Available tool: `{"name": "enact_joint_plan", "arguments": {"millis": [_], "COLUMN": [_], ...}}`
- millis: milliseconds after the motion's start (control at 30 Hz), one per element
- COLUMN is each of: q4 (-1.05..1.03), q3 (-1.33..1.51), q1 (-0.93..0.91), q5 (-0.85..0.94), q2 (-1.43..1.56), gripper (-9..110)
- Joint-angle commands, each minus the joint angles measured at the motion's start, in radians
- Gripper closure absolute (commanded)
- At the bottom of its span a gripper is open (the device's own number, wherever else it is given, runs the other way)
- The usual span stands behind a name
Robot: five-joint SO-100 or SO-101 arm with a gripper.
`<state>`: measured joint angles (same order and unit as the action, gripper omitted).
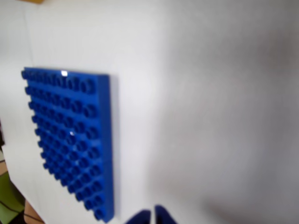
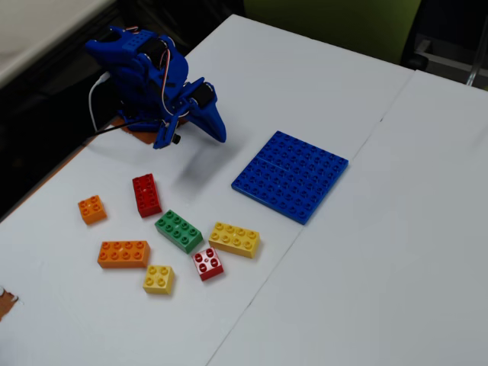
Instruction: Pick up the 2x4 orange block and go up the 8x8 blue block.
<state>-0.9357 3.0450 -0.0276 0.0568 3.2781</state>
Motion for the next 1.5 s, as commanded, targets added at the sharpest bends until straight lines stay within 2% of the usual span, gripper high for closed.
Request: {"name": "enact_joint_plan", "arguments": {"millis": [0,367,400,433,467,567,700,833,967,1100,1267,1367,1467], "q4": [-0.005,-0.005,-0.003,0.008,0.023,0.109,0.117,0.018,-0.009,-0.02,-0.11,-0.239,-0.374], "q3": [0.006,0.006,0.008,0.011,0.012,0.006,-0.031,-0.064,-0.077,-0.115,-0.393,-0.638,-0.838], "q1": [0.006,0.005,0.005,0.002,0.002,0.011,0.021,0.025,0.012,-0.011,-0.049,-0.109,-0.216], "q5": [0.008,0.018,0.132,0.383,0.54,0.643,1.019,1.374,1.486,1.482,1.52,1.643,1.907], "q2": [0.04,0.041,0.043,0.043,0.043,0.043,0.043,0.043,0.043,0.038,-0.307,-0.583,-0.796], "gripper": [101,100,101,100,100,101,101,101,97,95,95,95,94]}}
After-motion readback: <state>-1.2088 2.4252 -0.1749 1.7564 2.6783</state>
